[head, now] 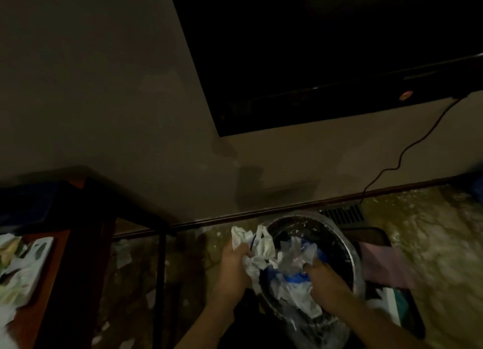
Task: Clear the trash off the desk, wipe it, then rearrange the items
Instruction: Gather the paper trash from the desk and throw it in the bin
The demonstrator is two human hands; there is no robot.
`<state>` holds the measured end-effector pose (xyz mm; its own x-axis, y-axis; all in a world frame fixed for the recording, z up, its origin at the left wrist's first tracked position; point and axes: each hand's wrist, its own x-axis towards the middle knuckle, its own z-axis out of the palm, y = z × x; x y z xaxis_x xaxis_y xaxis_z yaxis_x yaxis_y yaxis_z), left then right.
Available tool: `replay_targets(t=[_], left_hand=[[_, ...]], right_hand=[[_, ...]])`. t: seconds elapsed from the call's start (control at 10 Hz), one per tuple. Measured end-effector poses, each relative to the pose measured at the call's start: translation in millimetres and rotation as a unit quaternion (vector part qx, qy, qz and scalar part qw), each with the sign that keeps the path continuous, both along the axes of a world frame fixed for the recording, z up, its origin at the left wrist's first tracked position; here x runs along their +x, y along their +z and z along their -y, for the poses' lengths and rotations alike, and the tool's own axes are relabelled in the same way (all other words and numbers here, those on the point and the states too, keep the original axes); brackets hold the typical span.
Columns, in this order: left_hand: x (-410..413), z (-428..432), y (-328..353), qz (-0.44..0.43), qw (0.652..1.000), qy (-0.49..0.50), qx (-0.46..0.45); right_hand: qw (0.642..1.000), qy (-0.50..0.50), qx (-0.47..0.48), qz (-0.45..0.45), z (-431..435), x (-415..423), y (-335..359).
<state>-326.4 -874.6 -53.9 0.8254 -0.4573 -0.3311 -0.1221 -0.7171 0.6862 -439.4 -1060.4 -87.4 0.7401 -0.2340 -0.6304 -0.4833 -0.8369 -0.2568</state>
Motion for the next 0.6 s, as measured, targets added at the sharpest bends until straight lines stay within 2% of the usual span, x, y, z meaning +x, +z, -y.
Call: replay_targets(t=[0.2, 0.4, 0.6], left_hand=[[10, 1, 5, 0.035, 0.999, -0.027, 0.008], [15, 4, 2, 0.025, 0.998, -0.043, 0.025], [12, 6, 9, 0.033, 0.996, -0.076, 0.019]], right_hand=[[0.998, 0.019, -0.004, -0.056, -5, 12, -28], [0.993, 0.029, -0.02, -0.109, -2, 13, -43], [0.995, -0.023, 0.013, -0.094, -5, 3, -38]])
